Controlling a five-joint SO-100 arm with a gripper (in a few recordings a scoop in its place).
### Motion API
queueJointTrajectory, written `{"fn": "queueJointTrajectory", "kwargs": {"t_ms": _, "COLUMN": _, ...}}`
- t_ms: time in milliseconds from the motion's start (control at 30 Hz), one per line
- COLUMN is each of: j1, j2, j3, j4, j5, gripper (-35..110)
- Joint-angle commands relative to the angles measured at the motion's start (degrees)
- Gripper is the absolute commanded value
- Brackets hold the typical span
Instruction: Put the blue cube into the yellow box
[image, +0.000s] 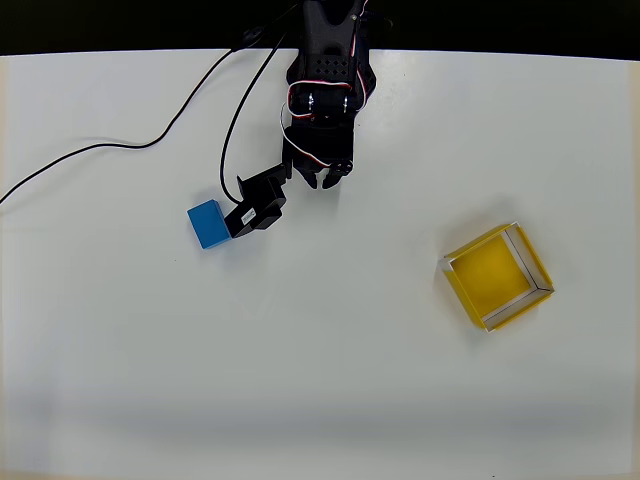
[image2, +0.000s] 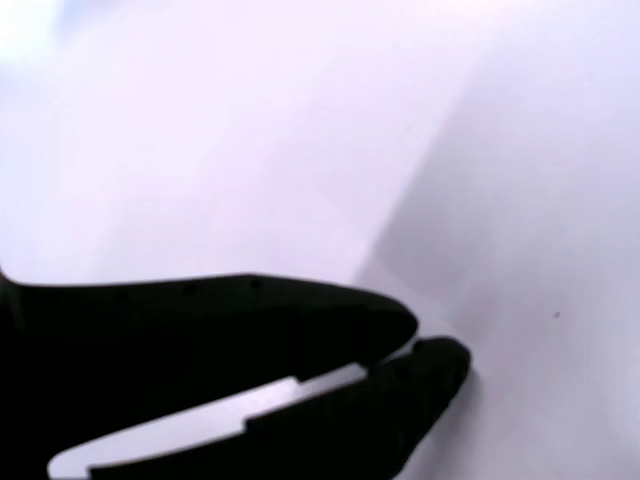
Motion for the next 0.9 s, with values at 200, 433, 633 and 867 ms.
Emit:
{"fn": "queueJointTrajectory", "kwargs": {"t_ms": 200, "j1": -0.44, "j2": 1.58, "j3": 1.58, "j4": 0.88, "j5": 1.32, "gripper": 0}}
{"fn": "queueJointTrajectory", "kwargs": {"t_ms": 433, "j1": 2.55, "j2": 0.70, "j3": -1.49, "j4": -0.62, "j5": -6.77, "gripper": 3}}
{"fn": "queueJointTrajectory", "kwargs": {"t_ms": 633, "j1": 7.47, "j2": -11.16, "j3": -18.63, "j4": -4.83, "j5": -11.43, "gripper": 19}}
{"fn": "queueJointTrajectory", "kwargs": {"t_ms": 867, "j1": 18.19, "j2": -27.51, "j3": -38.23, "j4": -5.89, "j5": -17.40, "gripper": 37}}
